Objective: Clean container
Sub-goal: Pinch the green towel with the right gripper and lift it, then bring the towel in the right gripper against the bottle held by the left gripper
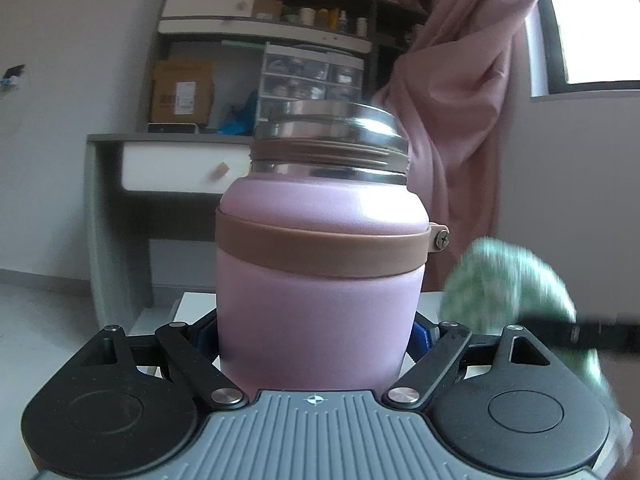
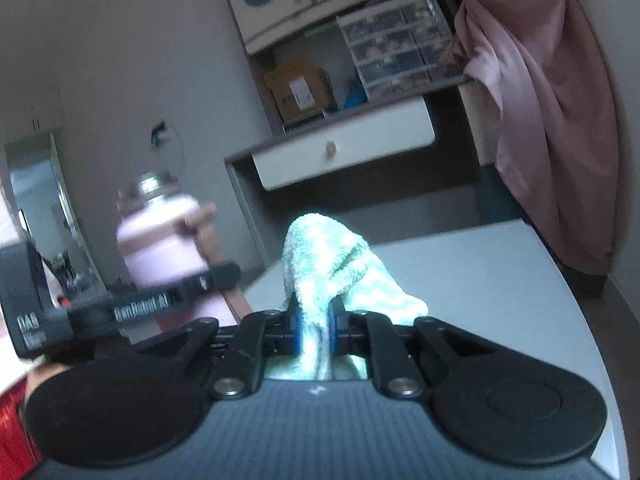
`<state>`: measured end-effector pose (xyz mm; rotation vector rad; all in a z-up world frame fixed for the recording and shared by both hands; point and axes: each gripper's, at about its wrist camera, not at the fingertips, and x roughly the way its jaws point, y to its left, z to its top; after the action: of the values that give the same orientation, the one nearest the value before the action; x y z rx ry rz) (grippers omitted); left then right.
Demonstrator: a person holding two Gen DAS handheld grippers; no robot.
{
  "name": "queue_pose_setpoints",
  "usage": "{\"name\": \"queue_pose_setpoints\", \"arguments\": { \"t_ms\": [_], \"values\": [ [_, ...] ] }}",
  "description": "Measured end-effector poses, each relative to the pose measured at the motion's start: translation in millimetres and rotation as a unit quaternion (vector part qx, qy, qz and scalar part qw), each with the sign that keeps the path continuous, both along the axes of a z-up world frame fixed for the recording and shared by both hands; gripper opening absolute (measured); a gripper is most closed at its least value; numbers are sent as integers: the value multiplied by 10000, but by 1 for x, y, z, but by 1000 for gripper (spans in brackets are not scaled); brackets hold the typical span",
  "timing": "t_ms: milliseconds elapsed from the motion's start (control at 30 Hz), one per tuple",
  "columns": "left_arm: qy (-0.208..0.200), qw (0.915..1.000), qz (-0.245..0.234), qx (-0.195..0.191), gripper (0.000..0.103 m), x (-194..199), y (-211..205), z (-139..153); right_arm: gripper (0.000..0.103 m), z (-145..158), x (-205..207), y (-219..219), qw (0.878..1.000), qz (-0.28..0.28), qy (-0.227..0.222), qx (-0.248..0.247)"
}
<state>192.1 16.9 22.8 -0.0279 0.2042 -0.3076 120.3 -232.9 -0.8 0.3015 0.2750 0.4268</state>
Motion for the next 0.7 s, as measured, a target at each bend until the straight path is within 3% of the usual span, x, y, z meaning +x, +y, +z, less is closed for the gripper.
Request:
{"name": "queue_pose_setpoints", "arguments": {
  "t_ms": [233, 433, 533, 700],
  "values": [
    [-112, 9999, -93, 13, 85, 1, 1, -6, 12, 35, -2, -2, 9970, 514, -496, 287],
    [-161, 9998, -137, -37, 85, -2, 3, -9, 13, 39, 0, 9, 9956, 669, -627, 179],
    [-157, 9997, -179, -49, 85, -2, 4, -9, 13, 23, 5, 2, 9991, 229, -350, 106],
    [-140, 9997, -170, -60, 85, -2, 4, -8, 13, -24, 14, -8, 9964, 28, 572, 626]
  ]
}}
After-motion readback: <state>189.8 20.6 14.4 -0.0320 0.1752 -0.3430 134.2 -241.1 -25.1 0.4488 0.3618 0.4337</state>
